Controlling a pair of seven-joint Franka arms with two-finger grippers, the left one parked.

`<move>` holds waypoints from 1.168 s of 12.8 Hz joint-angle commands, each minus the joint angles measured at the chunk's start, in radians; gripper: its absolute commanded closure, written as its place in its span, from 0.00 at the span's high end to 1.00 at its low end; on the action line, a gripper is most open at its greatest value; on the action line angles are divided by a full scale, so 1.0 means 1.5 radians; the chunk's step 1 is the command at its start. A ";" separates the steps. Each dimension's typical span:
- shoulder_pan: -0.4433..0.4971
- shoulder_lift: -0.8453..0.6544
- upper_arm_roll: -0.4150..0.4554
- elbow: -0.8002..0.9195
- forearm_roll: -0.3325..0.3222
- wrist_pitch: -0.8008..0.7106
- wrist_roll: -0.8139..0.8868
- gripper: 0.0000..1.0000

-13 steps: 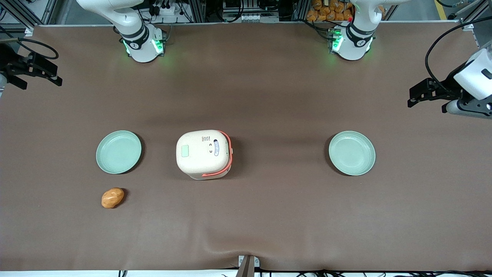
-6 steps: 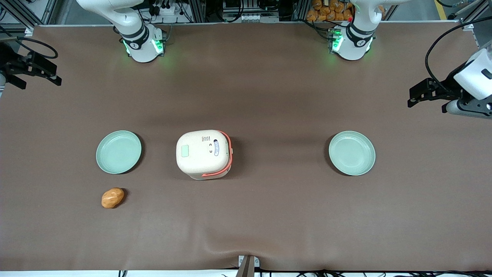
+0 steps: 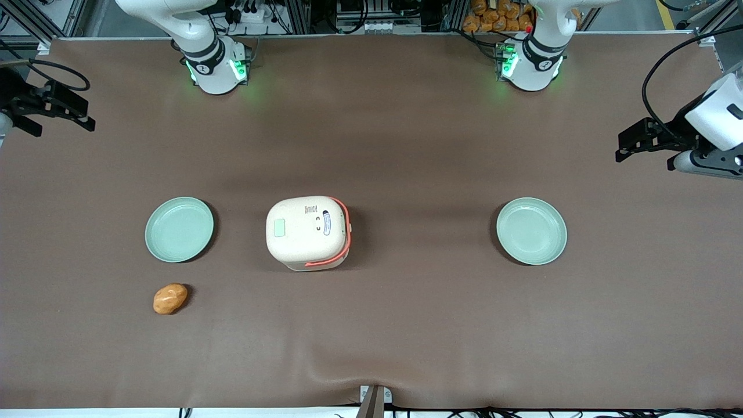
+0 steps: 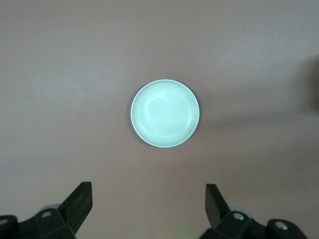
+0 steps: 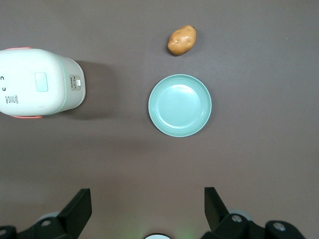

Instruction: Press rice cooker button with right arm

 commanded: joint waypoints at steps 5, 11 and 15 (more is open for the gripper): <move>0.011 0.008 0.018 0.017 -0.003 -0.004 0.013 1.00; 0.003 0.009 0.055 0.017 0.003 -0.004 0.042 0.32; 0.007 0.026 0.088 0.016 0.010 -0.002 0.091 0.00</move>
